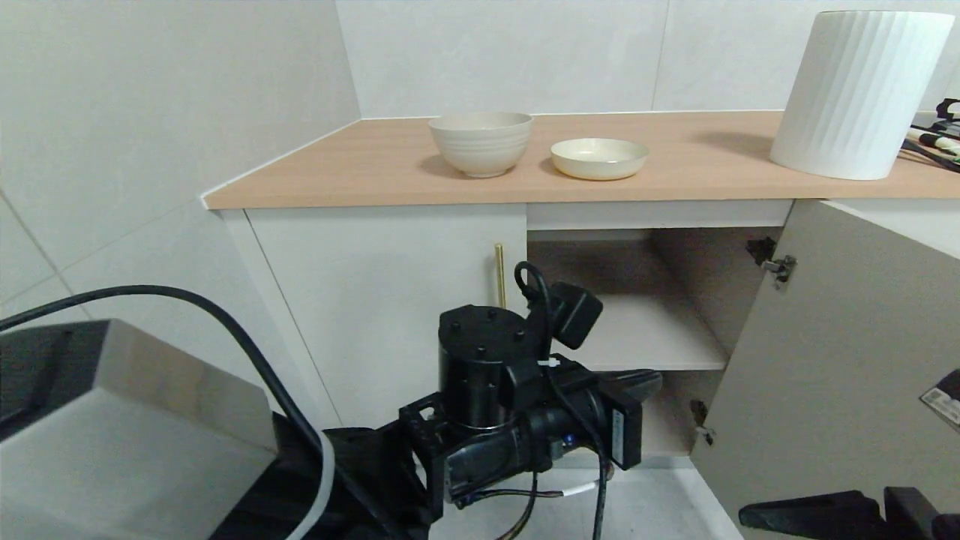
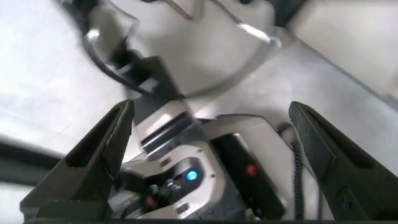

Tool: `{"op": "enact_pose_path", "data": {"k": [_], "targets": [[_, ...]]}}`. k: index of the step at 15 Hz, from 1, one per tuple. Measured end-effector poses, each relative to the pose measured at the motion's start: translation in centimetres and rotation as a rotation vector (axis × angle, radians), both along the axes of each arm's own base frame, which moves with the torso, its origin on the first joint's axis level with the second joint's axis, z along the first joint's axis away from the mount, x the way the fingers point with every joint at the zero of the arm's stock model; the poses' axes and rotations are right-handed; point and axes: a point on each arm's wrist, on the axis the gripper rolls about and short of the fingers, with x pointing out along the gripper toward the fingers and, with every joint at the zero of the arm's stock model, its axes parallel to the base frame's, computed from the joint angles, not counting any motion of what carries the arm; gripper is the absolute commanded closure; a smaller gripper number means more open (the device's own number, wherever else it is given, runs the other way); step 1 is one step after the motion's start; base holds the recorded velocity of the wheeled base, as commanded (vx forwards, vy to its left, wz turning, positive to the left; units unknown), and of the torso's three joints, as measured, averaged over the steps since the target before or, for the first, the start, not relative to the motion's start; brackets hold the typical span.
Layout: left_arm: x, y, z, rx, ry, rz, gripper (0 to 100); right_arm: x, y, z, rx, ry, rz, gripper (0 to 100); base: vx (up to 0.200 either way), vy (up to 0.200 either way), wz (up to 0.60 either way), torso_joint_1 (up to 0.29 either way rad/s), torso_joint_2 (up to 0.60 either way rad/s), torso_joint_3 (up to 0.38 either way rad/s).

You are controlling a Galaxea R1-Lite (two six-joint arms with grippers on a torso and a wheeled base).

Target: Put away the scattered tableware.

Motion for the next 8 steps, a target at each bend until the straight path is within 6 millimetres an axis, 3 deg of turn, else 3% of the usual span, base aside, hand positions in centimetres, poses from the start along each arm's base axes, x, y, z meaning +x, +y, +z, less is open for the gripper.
{"op": "enact_pose_path", "data": {"k": [3,8], "targets": [[0.9,4.5,0.9,0.026,0.007,0.100,100,1.3,0.7,0.2,-0.037,-0.010,-0.122,0,0.000,0.000,0.00,0.000,0.00,0.000],[0.8,14.3,3.9,0.068,-0.003,0.332,100,2.8,1.8,1.5,-0.121,0.022,-0.209,0,0.000,0.000,0.00,0.000,0.00,0.000]]}}
